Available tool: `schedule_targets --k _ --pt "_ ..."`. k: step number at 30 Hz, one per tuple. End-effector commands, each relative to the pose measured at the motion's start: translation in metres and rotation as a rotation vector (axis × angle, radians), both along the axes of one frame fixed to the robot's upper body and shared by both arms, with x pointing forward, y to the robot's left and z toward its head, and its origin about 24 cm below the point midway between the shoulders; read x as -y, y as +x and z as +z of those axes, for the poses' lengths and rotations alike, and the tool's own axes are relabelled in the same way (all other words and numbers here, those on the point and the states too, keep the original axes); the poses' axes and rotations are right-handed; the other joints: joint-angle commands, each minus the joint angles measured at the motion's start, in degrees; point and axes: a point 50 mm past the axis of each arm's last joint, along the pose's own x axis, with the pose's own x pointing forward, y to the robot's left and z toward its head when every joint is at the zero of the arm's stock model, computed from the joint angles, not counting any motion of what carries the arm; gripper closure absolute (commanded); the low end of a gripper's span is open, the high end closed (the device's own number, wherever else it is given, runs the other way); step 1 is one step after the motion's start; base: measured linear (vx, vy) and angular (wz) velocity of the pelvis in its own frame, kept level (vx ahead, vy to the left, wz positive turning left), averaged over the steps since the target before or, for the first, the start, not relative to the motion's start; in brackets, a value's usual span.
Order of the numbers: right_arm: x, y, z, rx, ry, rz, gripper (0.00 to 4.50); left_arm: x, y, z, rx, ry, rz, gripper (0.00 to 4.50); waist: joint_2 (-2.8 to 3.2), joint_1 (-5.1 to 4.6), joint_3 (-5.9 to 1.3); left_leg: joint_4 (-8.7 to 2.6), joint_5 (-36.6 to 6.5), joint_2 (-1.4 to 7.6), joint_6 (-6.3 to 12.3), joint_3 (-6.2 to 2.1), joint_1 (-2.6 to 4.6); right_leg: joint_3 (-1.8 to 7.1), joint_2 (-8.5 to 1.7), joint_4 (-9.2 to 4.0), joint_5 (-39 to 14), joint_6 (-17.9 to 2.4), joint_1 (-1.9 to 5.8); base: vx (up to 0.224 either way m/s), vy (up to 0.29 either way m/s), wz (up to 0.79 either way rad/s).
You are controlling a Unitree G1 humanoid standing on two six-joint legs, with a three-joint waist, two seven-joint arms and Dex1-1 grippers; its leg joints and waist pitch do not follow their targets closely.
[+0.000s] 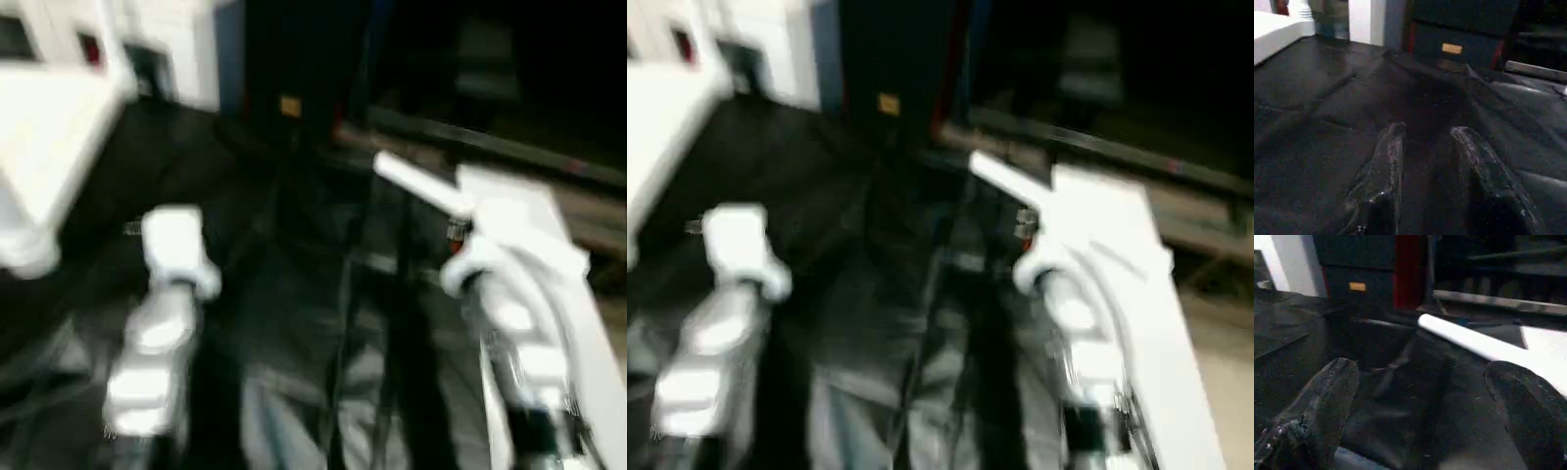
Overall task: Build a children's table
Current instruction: Move to table
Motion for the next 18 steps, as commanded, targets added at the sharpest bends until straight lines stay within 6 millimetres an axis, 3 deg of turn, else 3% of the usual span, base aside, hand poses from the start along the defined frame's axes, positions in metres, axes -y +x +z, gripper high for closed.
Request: schedule_targets --k 1,2,3,4,5,6,7,8,9,10,11,12,13,14,15,16,17,18 --pt "0.011 -0.001 0.001 0.000 -0.009 -0.031 0.00 0.008 -0.002 0.000 -0.003 -0.010 -0.025 2.83 -0.67 0.37 -3.65 -3.85 13.80 3.06 10.94 -0.57 1.23 3.86 -8.40 -5.77 18.60 -4.78 1.99 -0.101 0.005 -0.08" --pt "0.011 0.000 0.002 0.000 -0.008 -0.032 0.00 0.008 -0.003 -0.001 -0.007 -0.001 -0.022 2.83 -0.66 1.38 -3.13 -4.58 -2.70 3.28 3.23 0.21 2.42 3.74 -8.61 -7.96 4.53 -5.93 1.74 -0.101 0.005 -0.08" --pt "0.011 0.000 0.002 0.000 -0.009 -0.033 0.00 0.007 -0.003 -0.001 -0.008 0.005 -0.022 2.83 -0.73 1.14 -2.77 -4.99 -7.69 3.37 0.67 0.29 2.63 3.58 -8.32 -8.40 -3.35 -6.18 1.85 -0.133 -0.001 -0.09" --pt "0.011 0.000 0.002 0.000 -0.010 -0.034 0.00 0.007 -0.003 -0.001 -0.009 0.010 -0.022 2.83 -0.15 0.57 -2.21 -6.21 -15.96 3.99 -3.58 0.24 3.29 2.85 -7.23 -9.22 -18.49 -6.45 1.29 -0.132 0.026 -0.17" --pt "0.012 0.000 0.001 -0.003 -0.007 -0.040 0.00 0.007 -0.004 -0.002 -0.011 0.016 -0.022 2.83 0.05 -0.22 -1.89 -7.09 -23.81 4.37 -6.78 -0.23 3.67 2.37 -6.70 -9.86 -27.36 -5.33 0.59 -0.132 0.026 -0.17" --pt "0.013 0.001 0.001 -0.002 -0.001 -0.043 0.00 0.007 -0.004 -0.001 -0.011 0.018 -0.023 2.83 0.29 -0.84 -1.89 -7.33 -30.81 4.50 -9.49 -0.84 4.14 1.93 -6.61 -10.22 -30.80 -3.99 0.02 -0.124 0.047 -0.23" --pt "0.013 0.001 0.001 -0.001 0.003 -0.044 0.00 0.007 -0.005 -0.001 -0.011 0.019 -0.024 2.83 0.34 -1.06 -1.84 -7.43 -33.75 4.55 -10.42 -1.10 4.32 1.78 -6.55 -10.34 -31.45 -3.53 -0.23 -0.129 0.056 -0.21" --pt "0.015 0.002 0.002 0.005 0.024 -0.051 0.00 0.006 -0.005 -0.001 -0.011 0.024 -0.027 2.83 0.76 -1.31 -1.51 -7.53 -39.58 4.48 -11.70 -1.49 5.00 1.26 -6.49 -10.80 -32.06 -3.24 -0.84 -0.129 0.056 -0.21" --pt "0.016 0.002 0.003 0.010 0.038 -0.055 0.00 0.005 -0.005 -0.001 -0.012 0.028 -0.028 2.83 0.83 -1.50 -1.52 -7.64 -41.51 4.46 -11.92 -1.66 5.08 0.92 -6.43 -10.88 -31.46 -3.26 -0.67 -0.109 0.066 -0.17" --pt "0.020 0.004 0.003 0.013 0.049 -0.077 0.00 0.003 -0.005 -0.001 -0.014 0.039 -0.026 2.83 1.14 -1.64 -1.70 -8.37 -42.80 4.51 -11.79 -1.89 4.34 0.15 -6.50 -10.41 -29.42 -3.31 0.46 -0.089 0.076 -0.21" --pt "0.025 0.007 0.003 0.011 0.046 -0.104 0.00 0.000 -0.005 0.000 -0.014 0.051 -0.021 2.83 1.25 -1.81 -1.55 -9.36 -44.54 4.68 -12.17 -1.80 3.86 -0.44 -6.09 -9.87 -28.26 -3.33 0.89 -0.089 0.076 -0.21" --pt "0.034 0.010 0.003 0.003 0.042 -0.152 0.00 -0.004 -0.005 0.001 -0.010 0.059 -0.013 2.83 2.43 -0.88 -1.91 -15.18 -50.41 4.81 -14.23 0.20 -0.22 -1.89 -3.02 -1.00 -14.82 -4.56 4.69 -0.136 0.072 -0.19" --pt "0.038 0.011 0.003 0.000 0.043 -0.174 0.00 -0.006 -0.005 0.002 -0.007 0.061 -0.009 2.83 2.53 0.33 -1.86 -16.86 -51.57 4.32 -15.33 2.12 -1.80 -2.53 -1.99 1.69 -10.99 -4.49 5.31 -0.146 0.026 0.05" --pt "0.041 0.012 0.002 -0.002 0.044 -0.185 0.00 -0.006 -0.004 0.002 -0.006 0.062 -0.007 2.83 1.21 1.71 -2.27 -16.94 -47.62 3.94 -14.34 4.07 -2.07 -1.37 -1.88 2.52 -10.88 -4.10 4.92 -0.146 0.026 0.05" --pt "0.046 0.014 0.002 -0.006 0.048 -0.212 0.00 -0.009 -0.004 0.003 -0.003 0.063 -0.003 2.83 -3.54 0.22 -3.24 -5.06 -29.20 2.37 -11.59 4.34 5.01 2.60 -7.88 -7.38 -36.69 -2.17 -3.18 -0.103 -0.033 0.11" --pt "0.053 0.016 0.003 -0.003 0.046 -0.242 0.00 -0.011 -0.004 0.005 0.001 0.070 -0.004 2.83 -3.12 -0.27 -2.46 6.14 -5.87 -0.93 -4.28 -0.62 4.41 5.16 -11.52 -14.95 -58.67 -1.22 -5.57 0.000 0.000 0.00" --pt "0.059 0.017 0.004 -0.002 0.047 -0.272 0.00 -0.013 -0.004 0.007 0.005 0.076 -0.008 2.83 -1.54 0.60 -1.95 6.46 -4.06 -1.42 -3.05 -2.21 1.25 6.44 -13.17 -13.82 -56.95 -2.23 -1.19 0.000 0.000 0.00" --pt "0.069 0.019 0.006 0.006 0.069 -0.319 0.00 -0.016 -0.004 0.010 0.004 0.089 -0.023 2.83 0.13 0.48 -1.42 1.06 -14.72 1.94 -7.38 -3.40 3.80 1.73 -10.36 -10.35 -40.01 -5.22 -0.70 -0.006 0.039 -0.19"
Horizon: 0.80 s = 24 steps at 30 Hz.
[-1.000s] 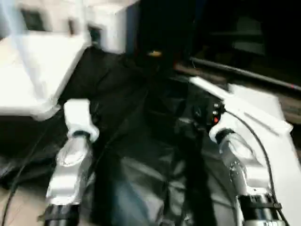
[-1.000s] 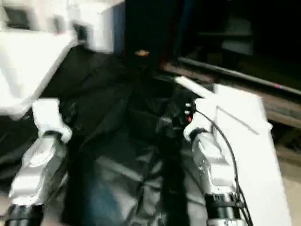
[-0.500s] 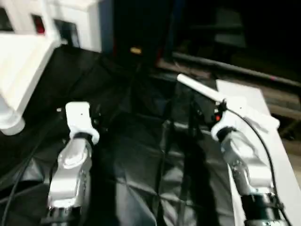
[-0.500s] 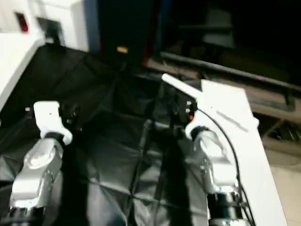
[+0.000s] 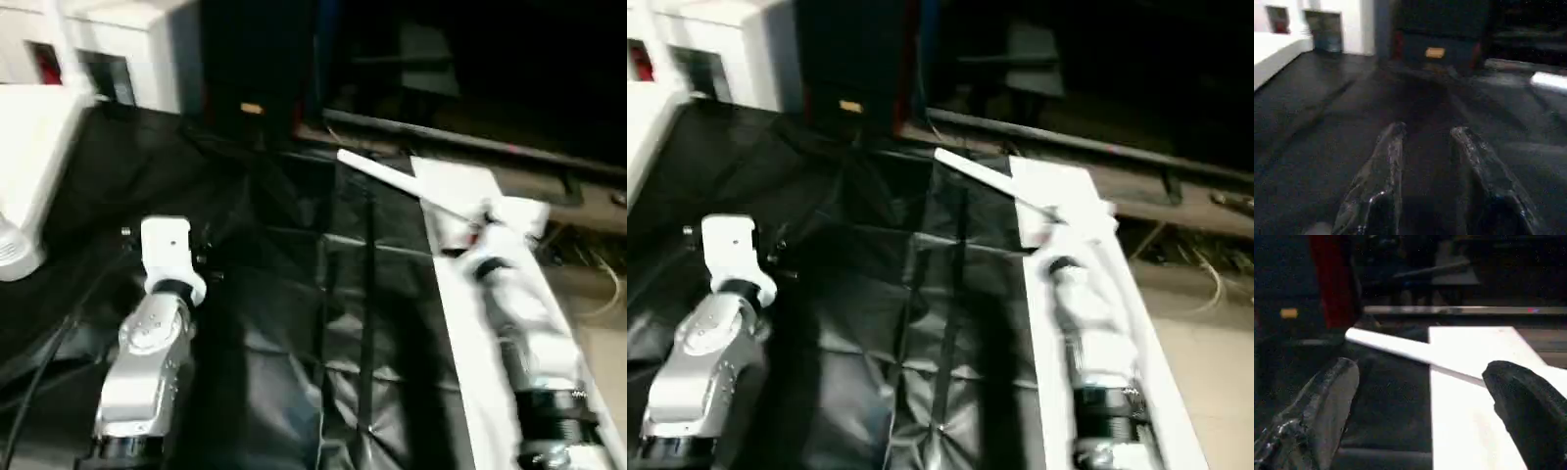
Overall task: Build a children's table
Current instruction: Move to table
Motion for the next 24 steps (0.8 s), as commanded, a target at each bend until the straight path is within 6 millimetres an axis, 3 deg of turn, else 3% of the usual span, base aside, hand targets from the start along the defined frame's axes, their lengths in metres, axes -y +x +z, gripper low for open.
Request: schedule_targets --k 1,2,3,4,5,6,7,8,9,10,12,13,14,16,17,18,19,20,21,22,23,24 --pt "0.015 0.000 0.001 0.006 0.024 -0.068 0.00 0.001 0.003 0.009 0.018 0.006 -0.033 2.83 1.81 -0.84 -2.97 -5.48 -14.75 4.05 -6.21 -1.36 3.43 1.88 -4.19 -9.48 -28.49 -6.52 1.05 -0.065 0.059 0.04" --pt "0.014 0.000 0.002 0.010 0.029 -0.069 0.00 0.000 0.003 0.010 0.022 0.012 -0.034 2.83 2.94 -2.48 -3.23 -10.57 -25.21 6.99 -7.97 -4.01 2.38 1.73 -0.59 -4.79 -4.96 -6.07 1.11 -0.065 0.059 0.04" --pt "0.013 0.000 0.002 0.014 0.034 -0.067 0.00 0.000 0.002 0.011 0.018 -0.001 -0.034 2.83 3.04 -2.64 -3.30 -11.16 -25.82 6.97 -7.97 -4.05 2.08 1.43 -0.83 -4.38 2.06 -6.59 1.71 -0.097 0.068 0.07" --pt "0.012 0.000 0.001 0.013 0.034 -0.066 0.00 0.000 0.002 0.011 0.016 -0.001 -0.032 2.83 2.71 -2.77 -2.75 -11.59 -27.84 6.32 -6.42 -2.88 1.78 1.55 -1.61 -5.56 3.90 -7.24 1.72 -0.068 0.047 -0.01" --pt "0.011 -0.001 0.000 0.011 0.035 -0.063 0.00 -0.001 0.002 0.011 0.013 -0.002 -0.025 2.83 2.24 -3.01 -2.56 -11.62 -29.32 5.92 -5.74 -2.32 1.62 1.81 -2.16 -6.53 0.47 -7.15 1.84 -0.068 0.047 -0.01" --pt "0.005 -0.004 -0.004 -0.005 0.029 -0.048 0.00 0.000 0.002 0.010 0.007 0.001 -0.012 2.83 1.49 -3.08 -2.10 -10.45 -33.26 4.73 -5.20 -0.78 1.78 2.57 -3.82 -9.52 -17.54 -6.06 1.00 0.000 0.000 0.00" --pt "0.002 -0.006 -0.007 -0.017 0.022 -0.040 0.00 0.001 0.002 0.009 0.007 0.003 -0.011 2.83 1.25 -3.02 -2.11 -10.09 -32.92 4.41 -4.83 -0.45 1.82 2.58 -4.21 -10.41 -23.03 -5.15 0.87 0.000 0.000 0.00" --pt "0.001 -0.007 -0.009 -0.023 0.020 -0.036 0.00 0.002 0.002 0.009 0.013 -0.002 -0.014 2.83 0.82 -2.72 -2.19 -9.70 -30.17 4.07 -3.63 0.08 1.92 2.42 -4.92 -11.83 -31.54 -2.78 0.83 0.000 0.000 0.00" --pt "-0.004 -0.008 -0.014 -0.037 0.014 -0.024 0.00 0.007 0.002 0.008 0.019 -0.011 -0.019 2.83 0.77 -2.63 -2.52 -9.75 -25.73 4.07 -2.58 0.33 1.62 2.30 -5.41 -12.56 -34.03 -1.60 1.40 0.000 0.000 0.00" --pt "-0.005 -0.008 -0.014 -0.038 0.012 -0.021 0.00 0.007 0.002 0.008 0.018 -0.010 -0.020 2.83 0.73 -2.51 -2.75 -9.94 -23.37 4.15 -2.21 0.41 1.33 2.35 -5.45 -12.64 -33.21 -1.39 1.70 0.000 0.000 0.00" --pt "-0.009 -0.008 -0.014 -0.037 -0.008 0.005 0.00 0.010 0.002 0.006 0.014 0.005 -0.027 2.83 1.02 -2.27 -3.21 -10.64 -17.95 4.60 -1.29 0.53 0.71 2.42 -4.99 -11.99 -25.88 -2.08 2.15 0.000 0.000 0.00" --pt "-0.015 -0.008 -0.013 -0.034 -0.032 0.038 0.00 0.012 0.002 0.004 0.005 0.006 -0.025 2.83 0.93 -2.33 -3.31 -10.97 -15.40 4.85 -0.75 0.65 0.31 2.61 -4.53 -11.41 -20.20 -3.20 2.01 0.000 0.000 0.00" --pt "-0.017 -0.008 -0.013 -0.034 -0.043 0.052 0.00 0.012 0.003 0.003 -0.003 -0.001 -0.018 2.83 1.15 -2.37 -3.12 -11.14 -15.30 4.91 -0.58 0.95 0.19 2.63 -4.26 -11.10 -18.00 -4.32 1.84 0.000 0.000 0.00" --pt "-0.022 -0.009 -0.015 -0.043 -0.021 0.090 0.00 0.012 0.003 0.002 -0.020 -0.002 -0.012 2.83 1.50 -2.80 -2.86 -11.28 -20.21 5.51 -2.07 0.66 1.03 1.92 -3.13 -11.23 -20.05 -4.26 1.04 0.000 0.000 0.00" --pt "-0.027 -0.010 -0.015 -0.047 -0.049 0.121 0.00 0.013 0.004 0.002 -0.016 0.006 -0.013 2.83 2.92 -2.34 -3.03 -13.23 -24.81 4.71 -1.71 -3.03 -1.89 -1.29 -2.61 -9.31 -16.62 -4.88 3.48 0.000 0.000 0.00" --pt "-0.029 -0.010 -0.015 -0.047 -0.062 0.130 0.00 0.013 0.004 0.002 -0.014 0.009 -0.013 2.83 3.15 -3.83 -3.29 -14.39 -26.48 6.36 -0.17 -6.95 -1.80 -1.83 -1.70 -7.03 -9.28 -6.32 3.42 -0.006 -0.054 0.28" --pt "-0.032 -0.011 -0.015 -0.047 -0.079 0.141 0.00 0.014 0.004 0.003 -0.010 0.013 -0.012 2.83 4.17 -3.73 -3.64 -14.78 -26.46 6.97 0.95 -8.55 -0.24 -2.02 -0.66 -5.67 -6.64 -8.15 2.83 0.054 -0.093 0.54" --pt "-0.034 -0.011 -0.015 -0.048 -0.080 0.146 0.00 0.015 0.004 0.003 -0.012 0.015 -0.013 2.83 4.27 -4.71 -2.91 -16.42 -29.50 8.43 3.50 -11.82 0.61 -1.63 0.43 -2.44 -6.53 -11.06 1.75 0.054 -0.093 0.54" --pt "-0.035 -0.011 -0.015 -0.049 -0.077 0.148 0.00 0.015 0.004 0.002 -0.015 0.015 -0.013 2.83 4.24 -4.80 -2.66 -16.93 -30.39 8.17 4.27 -13.07 0.57 -0.94 0.92 -1.24 -7.35 -12.12 1.47 0.060 -0.153 0.62" --pt "-0.036 -0.012 -0.016 -0.049 -0.077 0.148 0.00 0.015 0.003 0.001 -0.022 0.018 -0.008 2.83 3.73 -3.98 -2.69 -16.70 -30.67 6.50 5.91 -13.62 0.65 0.85 0.99 -0.79 -7.91 -14.72 0.68 0.042 -0.243 0.65" --pt "-0.036 -0.012 -0.016 -0.054 -0.080 0.147 0.00 0.015 0.003 0.001 -0.022 0.020 -0.007 2.83 2.67 -3.51 -2.79 -15.45 -27.95 2.87 6.55 -12.97 -1.19 2.10 -0.09 -3.72 -10.06 -20.14 1.73 0.042 -0.243 0.65" --pt "-0.036 -0.012 -0.018 -0.066 -0.098 0.142 0.00 0.014 0.002 0.001 -0.024 0.012 0.003 2.83 1.31 -2.23 -3.20 -9.44 -23.42 -1.51 4.05 -9.30 -2.54 2.16 -2.83 -9.25 -17.83 -27.39 2.05 0.043 -0.293 0.73"
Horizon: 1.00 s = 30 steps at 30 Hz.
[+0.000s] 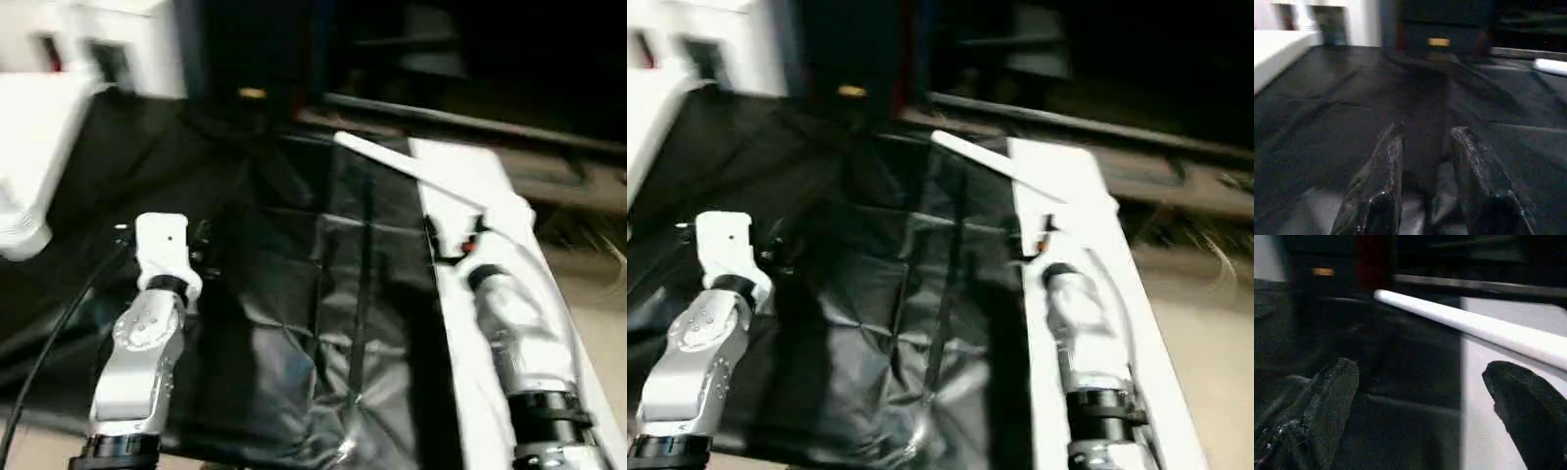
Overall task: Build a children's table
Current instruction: Move to table
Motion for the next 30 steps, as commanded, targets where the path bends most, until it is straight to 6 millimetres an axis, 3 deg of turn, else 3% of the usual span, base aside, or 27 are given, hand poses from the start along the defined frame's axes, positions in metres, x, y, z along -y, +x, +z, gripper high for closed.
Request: schedule_targets --k 1,2,3,4,5,6,7,8,9,10,11,12,14,16,18,19,20,21,22,23,24,25,26,27,28,29,30 --pt "0.0079 -0.0008 0.0016 -0.006 -0.041 -0.025 0.00 0.0052 0.0002 -0.0027 -0.018 -0.018 0.001 2.83 -0.11 1.68 -3.57 6.60 -21.59 -2.24 4.93 4.47 -0.36 3.28 -10.31 -12.96 -24.87 -23.86 1.34 0.024 -0.293 0.65" --pt "0.0083 -0.0010 0.0007 -0.009 -0.026 -0.033 0.00 0.0044 0.0001 -0.0031 -0.022 -0.023 0.010 2.83 -1.30 2.95 -4.06 12.53 -12.85 -1.26 7.78 10.49 -2.42 2.79 -10.96 -12.44 -22.19 -18.22 3.68 0.024 -0.293 0.65" --pt "0.0085 -0.0011 0.0004 -0.011 -0.015 -0.037 0.00 0.0041 0.0001 -0.0031 -0.023 -0.024 0.013 2.83 -0.94 2.97 -3.46 10.64 -12.50 -1.26 7.80 11.27 -1.45 6.81 -8.62 -12.32 -18.38 -15.09 2.79 0.022 -0.270 0.42" --pt "0.0087 -0.0015 -0.0002 -0.015 0.011 -0.043 0.00 0.0037 0.0002 -0.0023 -0.018 -0.028 0.013 2.83 -1.37 4.26 -2.99 8.85 -11.84 -0.53 8.76 11.45 -2.00 8.24 -9.43 -10.80 -11.55 -7.49 4.86 0.025 -0.237 0.25" --pt "0.0081 -0.0018 -0.0003 -0.017 0.015 -0.037 0.00 0.0031 0.0004 -0.0018 -0.017 -0.025 0.012 2.83 -1.01 4.98 -3.50 5.04 -9.13 0.26 10.72 11.09 -0.73 7.91 -9.06 -10.60 -5.10 2.62 5.86 0.025 -0.237 0.25" --pt "0.0065 -0.0020 0.0000 -0.019 0.013 -0.026 0.00 0.0020 0.0004 -0.0012 -0.021 -0.035 0.012 2.83 0.60 5.66 -4.38 1.32 -4.22 3.58 13.16 9.41 1.82 6.78 -7.56 -9.79 3.55 11.73 4.99 0.016 -0.210 0.29" --pt "0.0053 -0.0023 0.0001 -0.019 0.012 -0.021 0.00 0.0012 0.0005 -0.0010 -0.025 -0.043 0.014 2.83 0.75 5.17 -4.83 0.23 -1.52 7.76 16.10 7.27 3.61 5.26 -6.40 -7.62 7.84 15.81 3.12 0.004 -0.186 0.24" --pt "0.0048 -0.0025 0.0001 -0.019 0.014 -0.021 0.00 0.0008 0.0005 -0.0009 -0.027 -0.044 0.015 2.83 1.22 3.83 -5.68 -0.96 9.09 18.27 24.78 2.73 7.93 5.42 -10.38 -2.35 8.93 15.59 -1.31 0.004 -0.186 0.24" --pt "0.0045 -0.0026 0.0001 -0.019 0.016 -0.021 0.00 0.0004 0.0005 -0.0007 -0.028 -0.042 0.013 2.83 1.12 3.73 -5.61 -0.17 15.22 19.82 27.24 2.40 9.54 7.87 -12.29 -0.26 8.44 12.72 -4.31 0.009 -0.188 0.18" --pt "0.0041 -0.0025 0.0000 -0.020 0.021 -0.021 0.00 0.0007 0.0004 -0.0001 -0.023 -0.039 -0.002 2.83 -0.78 3.88 -5.09 3.49 17.94 12.20 22.03 6.84 8.08 11.65 -13.61 -3.01 14.25 7.33 -5.54 -0.011 -0.060 0.25" --pt "0.0037 -0.0024 -0.0001 -0.021 0.023 -0.020 0.00 0.0007 0.0003 0.0003 -0.021 -0.036 -0.008 2.83 -2.39 4.68 -4.30 3.33 4.10 2.67 14.83 11.18 1.89 12.04 -9.79 -5.75 13.73 9.09 1.10 -0.011 -0.060 0.25" --pt "0.0024 -0.0024 -0.0003 -0.021 0.030 -0.014 0.00 0.0015 -0.0004 0.0006 -0.016 -0.052 -0.030 2.83 -1.70 5.16 -3.32 2.48 -5.24 2.80 9.35 10.99 2.71 10.63 -9.09 -8.10 -5.61 11.97 1.09 -0.056 -0.008 0.14" --pt "0.0015 -0.0027 -0.0003 -0.021 0.034 -0.010 0.00 0.0018 -0.0008 0.0008 -0.017 -0.052 -0.041 2.83 -0.90 5.25 -2.42 0.25 -9.86 3.34 5.75 11.38 3.77 8.89 -6.91 -9.76 -27.64 13.86 1.02 -0.069 -0.083 0.02" --pt "0.0011 -0.0030 -0.0008 -0.023 0.036 -0.009 0.00 0.0013 -0.0011 0.0012 -0.016 -0.052 -0.037 2.83 -0.08 4.30 -1.72 -1.90 -20.29 4.77 3.34 11.12 6.85 6.20 -5.91 -11.34 -39.60 10.82 0.37 -0.071 -0.024 -0.02" --pt "0.0002 -0.0035 -0.0008 -0.024 0.038 -0.009 0.00 0.0006 -0.0010 0.0012 -0.018 -0.054 -0.032 2.83 1.35 1.82 -1.31 -3.53 -36.55 7.94 3.35 9.70 10.39 0.47 -5.37 -13.50 -36.49 7.45 1.61 -0.071 0.017 -0.06" --pt "-0.0001 -0.0037 -0.0007 -0.024 0.039 -0.009 0.00 0.0004 -0.0009 0.0011 -0.020 -0.055 -0.032 2.83 2.78 2.27 -1.07 -5.83 -42.50 10.33 3.35 8.81 10.15 -0.02 -4.88 -10.53 -30.30 6.26 2.97 -0.052 0.050 -0.15" --pt "-0.0002 -0.0039 -0.0006 -0.024 0.039 -0.009 0.00 0.0004 -0.0008 0.0010 -0.021 -0.055 -0.032 2.83 2.99 2.10 -1.05 -10.58 -50.29 12.55 2.71 8.10 6.82 -0.27 -4.03 -0.06 -11.54 4.46 5.25 -0.052 0.050 -0.15" --pt "-0.0006 -0.0041 -0.0006 -0.024 0.039 -0.008 0.00 0.0000 -0.0009 0.0008 -0.024 -0.055 -0.031 2.83 3.33 2.20 -0.93 -11.58 -52.07 12.25 3.11 8.56 7.86 0.47 -3.46 0.72 -8.47 4.13 4.13 0.000 0.000 0.00" --pt "-0.0007 -0.0041 -0.0006 -0.025 0.038 -0.009 0.00 -0.0003 -0.0009 0.0008 -0.024 -0.054 -0.029 2.83 1.57 1.32 -1.37 -8.62 -48.52 10.38 3.97 9.12 10.54 3.77 -6.04 -2.90 -10.35 2.80 2.03 0.058 -0.058 -0.05" --pt "-0.0009 -0.0043 -0.0005 -0.025 0.037 -0.009 0.00 -0.0009 -0.0009 0.0011 -0.020 -0.053 -0.027 2.83 0.00 2.19 -2.12 -3.06 -29.04 4.96 3.97 11.21 4.48 7.72 -10.71 -9.59 -24.79 3.35 6.08 0.058 -0.058 -0.05" --pt "-0.0008 -0.0045 -0.0006 -0.025 0.037 -0.010 0.00 -0.0013 -0.0009 0.0011 -0.019 -0.054 -0.025 2.83 -0.11 4.62 -3.17 -0.32 -8.18 4.59 5.53 10.65 2.53 10.12 -12.55 -9.86 -21.54 5.96 7.21 0.044 -0.069 -0.10" --pt "-0.0008 -0.0045 -0.0006 -0.025 0.037 -0.010 0.00 -0.0013 -0.0009 0.0011 -0.019 -0.054 -0.025 2.83 -0.33 4.94 -4.41 -0.62 -1.71 4.77 5.56 10.53 2.22 9.78 -11.12 -8.10 -11.97 5.82 7.34 0.000 0.000 0.00" --pt "0.0008 -0.0049 -0.0014 -0.029 0.037 -0.020 0.00 -0.0017 -0.0010 0.0003 -0.026 -0.048 -0.027 2.83 -0.48 4.40 -4.31 -1.40 4.34 4.61 5.35 10.36 1.35 8.59 -9.13 -6.19 0.42 5.41 7.00 0.000 0.000 0.00" --pt "0.0020 -0.0051 -0.0018 -0.031 0.036 -0.028 0.00 -0.0018 -0.0010 -0.0003 -0.030 -0.042 -0.032 2.83 0.12 3.42 -5.72 -0.63 19.24 4.58 5.11 10.06 2.45 6.52 -5.61 -2.29 35.95 3.64 5.60 0.070 -0.013 -0.04" --pt "0.0025 -0.0051 -0.0020 -0.032 0.036 -0.032 0.00 -0.0018 -0.0011 -0.0006 -0.033 -0.038 -0.035 2.83 0.12 3.42 -5.72 -0.63 19.24 4.58 5.11 10.06 2.45 6.52 -5.61 -2.29 35.95 3.64 5.60 0.064 0.009 0.08" --pt "0.0028 -0.0051 -0.0021 -0.032 0.036 -0.036 0.00 -0.0018 -0.0011 -0.0008 -0.035 -0.035 -0.039 2.83 0.68 3.37 -5.94 -0.05 21.98 4.47 5.74 10.33 2.89 6.43 -4.80 -1.50 49.60 0.59 5.18 0.064 0.009 0.08" --pt "0.0032 -0.0051 -0.0020 -0.032 0.037 -0.040 0.00 -0.0015 -0.0010 -0.0007 -0.035 -0.031 -0.044 2.83 0.69 3.37 -5.59 -0.44 18.56 4.75 5.48 10.40 2.73 6.41 -4.74 -1.86 49.01 -0.97 4.99 0.000 0.000 0.00"
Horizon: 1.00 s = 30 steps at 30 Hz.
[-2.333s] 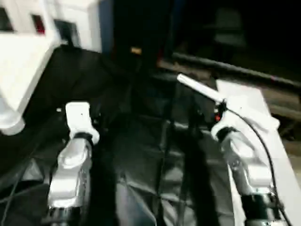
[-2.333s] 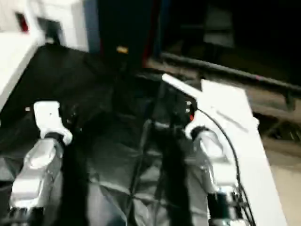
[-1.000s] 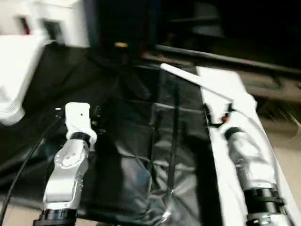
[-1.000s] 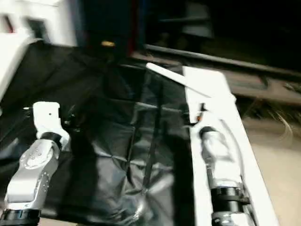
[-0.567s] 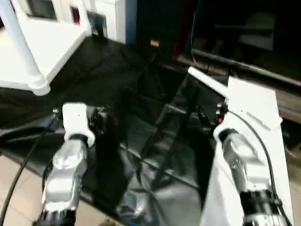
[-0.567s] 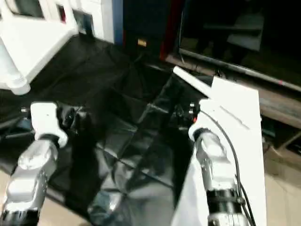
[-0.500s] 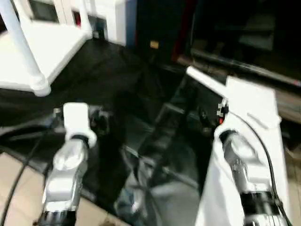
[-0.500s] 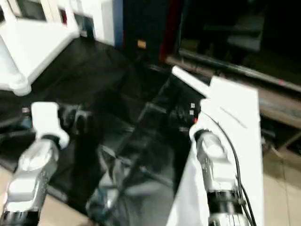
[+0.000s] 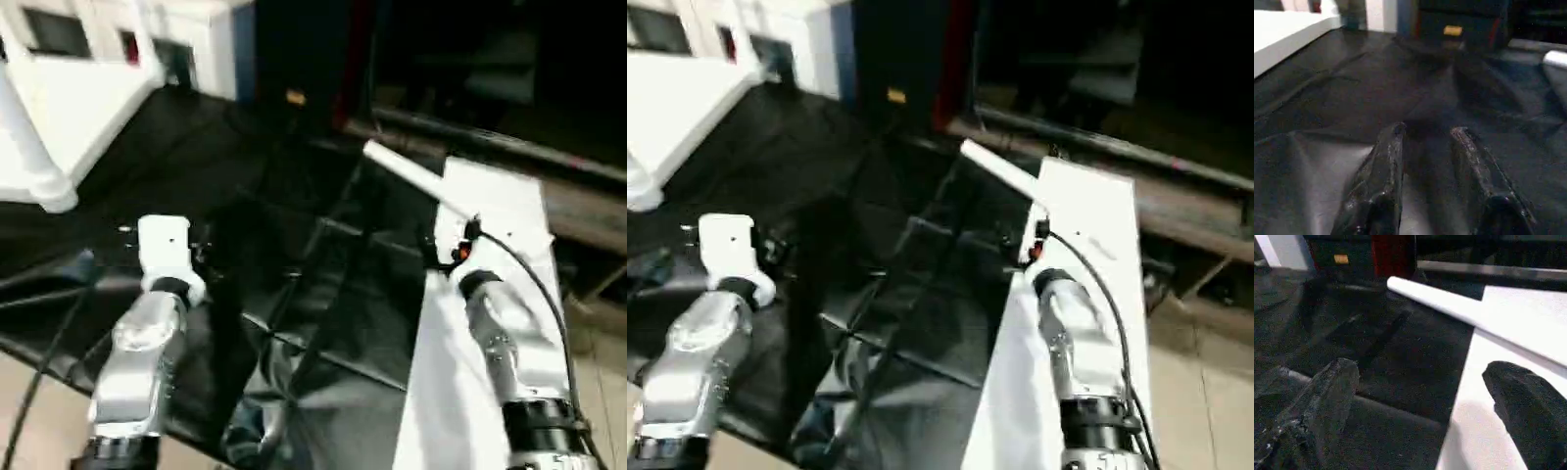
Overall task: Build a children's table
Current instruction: Move to table
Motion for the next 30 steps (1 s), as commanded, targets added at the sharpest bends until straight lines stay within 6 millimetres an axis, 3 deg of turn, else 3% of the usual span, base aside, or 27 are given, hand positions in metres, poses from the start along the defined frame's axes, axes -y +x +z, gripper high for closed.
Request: schedule_targets --k 1,4,7,8,10,12,14,15,16,17,18,22,23,25,26,27,28,29,30 --pt "0.003 0.000 0.002 0.003 0.001 -0.019 0.00 0.002 0.000 0.000 -0.005 0.008 -0.017 2.83 0.66 0.20 -4.30 -2.55 18.86 2.35 4.28 -0.23 0.17 3.67 -4.51 -2.07 46.87 -6.29 4.42 0.000 0.000 0.00" --pt "0.008 0.000 0.002 0.007 0.015 -0.073 0.00 0.003 0.000 0.002 -0.004 0.016 -0.040 2.83 1.53 -0.01 -3.18 -4.48 1.09 4.20 1.01 -0.38 1.12 4.06 -5.80 -4.57 19.32 -9.97 3.67 0.000 0.000 0.00" --pt "0.013 0.000 0.003 0.016 0.018 -0.115 0.00 0.003 0.001 0.002 -0.006 0.029 -0.054 2.83 1.61 0.04 -2.80 -4.95 -2.44 4.27 -0.21 -0.06 0.87 4.32 -6.06 -5.27 11.82 -9.76 3.57 -0.046 0.013 -0.02" --pt "0.017 0.000 0.004 0.032 0.041 -0.134 0.00 0.003 0.001 0.003 -0.009 0.037 -0.067 2.83 1.99 0.21 -2.66 -5.10 -4.48 4.23 -0.65 0.08 0.93 4.39 -6.25 -5.63 8.07 -9.35 3.36 -0.075 0.023 -0.04" --pt "0.024 0.000 0.007 0.060 0.068 -0.155 0.00 0.005 0.001 0.004 -0.007 0.050 -0.099 2.83 1.78 0.18 -2.50 -5.19 -6.45 4.22 -0.77 0.33 1.00 4.50 -6.26 -5.99 4.72 -8.93 3.05 -0.073 0.020 -0.02" --pt "0.040 0.002 0.012 0.094 0.071 -0.196 0.00 0.007 0.002 0.006 -0.001 0.065 -0.168 2.83 2.59 0.30 -2.18 -5.46 -10.56 4.08 -1.69 0.69 1.02 4.54 -6.11 -6.80 -3.20 -7.85 2.37 -0.069 0.016 -0.01" --pt "0.048 0.004 0.015 0.113 0.061 -0.218 0.00 0.008 0.002 0.008 0.001 0.075 -0.199 2.83 2.39 0.20 -2.19 -5.41 -10.78 3.98 -1.80 0.81 0.90 4.51 -6.01 -7.01 -5.30 -7.36 2.17 -0.061 0.015 -0.03" --pt "0.066 0.008 0.021 0.140 0.056 -0.277 0.00 0.010 0.002 0.008 -0.008 0.095 -0.248 2.83 2.48 0.30 -2.05 -5.33 -11.50 3.81 -1.76 1.03 0.92 4.63 -6.01 -7.32 -7.08 -7.02 1.88 -0.053 0.013 -0.02" --pt "0.066 0.008 0.021 0.140 0.056 -0.277 0.00 0.010 0.002 0.008 -0.008 0.095 -0.248 2.83 2.48 0.30 -2.05 -5.33 -11.50 3.81 -1.76 1.03 0.92 4.63 -6.01 -7.32 -7.08 -7.02 1.88 0.000 0.000 0.00" --pt "0.083 0.010 0.027 0.170 0.053 -0.338 0.00 0.012 0.000 0.009 -0.020 0.115 -0.321 2.83 3.86 0.71 -2.13 -5.23 -11.74 3.65 -1.90 0.98 0.86 4.62 -6.14 -7.42 -8.33 -6.87 1.62 0.000 0.000 0.00" --pt "0.088 0.011 0.028 0.174 0.051 -0.352 0.00 0.013 -0.001 0.009 -0.024 0.120 -0.342 2.83 3.36 0.59 -2.11 -5.22 -12.11 3.52 -1.68 1.05 0.72 4.57 -5.85 -7.38 -8.32 -6.94 1.72 0.000 0.000 0.00" --pt "0.115 0.013 0.033 0.184 0.019 -0.424 0.00 0.018 -0.007 0.008 -0.054 0.148 -0.464 2.83 3.97 1.06 -2.26 -4.83 -10.61 3.33 -0.89 1.39 0.51 4.58 -5.88 -7.34 -6.38 -8.10 1.65 0.000 0.000 0.00" --pt "0.121 0.013 0.034 0.182 0.010 -0.443 0.00 0.020 -0.010 0.007 -0.069 0.158 -0.506 2.83 4.99 1.29 -2.47 -4.71 -8.70 3.12 -0.34 1.25 0.06 4.45 -5.74 -7.00 -3.67 -8.60 1.98 0.000 0.000 0.00" --pt "0.127 0.012 0.034 0.180 0.005 -0.461 0.00 0.022 -0.012 0.005 -0.085 0.169 -0.544 2.83 4.58 1.28 -2.73 -4.47 -6.81 2.96 0.43 1.35 -0.19 4.34 -5.59 -6.71 -0.92 -9.35 2.22 0.000 0.000 0.00" --pt "0.138 0.013 0.030 0.148 -0.001 -0.483 0.00 0.023 -0.015 0.002 -0.112 0.179 -0.588 2.83 6.24 1.73 -2.96 -4.20 -5.80 2.87 0.73 1.19 -0.23 4.28 -5.76 -6.30 0.40 -9.89 2.19 0.000 0.000 0.00" --pt "0.141 0.013 0.028 0.134 -0.001 -0.486 0.00 0.022 -0.016 0.002 -0.118 0.180 -0.594 2.83 5.52 1.33 -2.91 -4.11 -6.17 2.75 1.16 1.43 -0.36 4.16 -5.44 -6.62 0.54 -10.60 2.27 0.000 0.000 0.00" --pt "0.141 0.013 0.028 0.134 -0.001 -0.486 0.00 0.022 -0.016 0.002 -0.118 0.180 -0.594 2.83 5.52 1.33 -2.91 -4.11 -6.17 2.75 1.16 1.43 -0.36 4.16 -5.44 -6.62 0.54 -10.60 2.27 0.000 0.000 0.00" --pt "0.145 0.014 0.023 0.108 0.028 -0.477 0.00 0.018 -0.016 0.001 -0.124 0.187 -0.588 2.83 6.48 1.72 -3.12 -3.73 -5.07 2.58 2.10 1.46 -0.56 4.13 -5.56 -6.45 1.31 -11.22 2.30 0.000 0.000 0.00" --pt "0.146 0.015 0.022 0.106 0.041 -0.474 0.00 0.017 -0.016 0.001 -0.126 0.188 -0.586 2.83 6.27 1.88 -3.16 -3.62 -4.73 2.54 2.95 1.60 -0.66 4.08 -5.47 -6.68 1.22 -11.41 2.29 0.000 0.000 0.00"
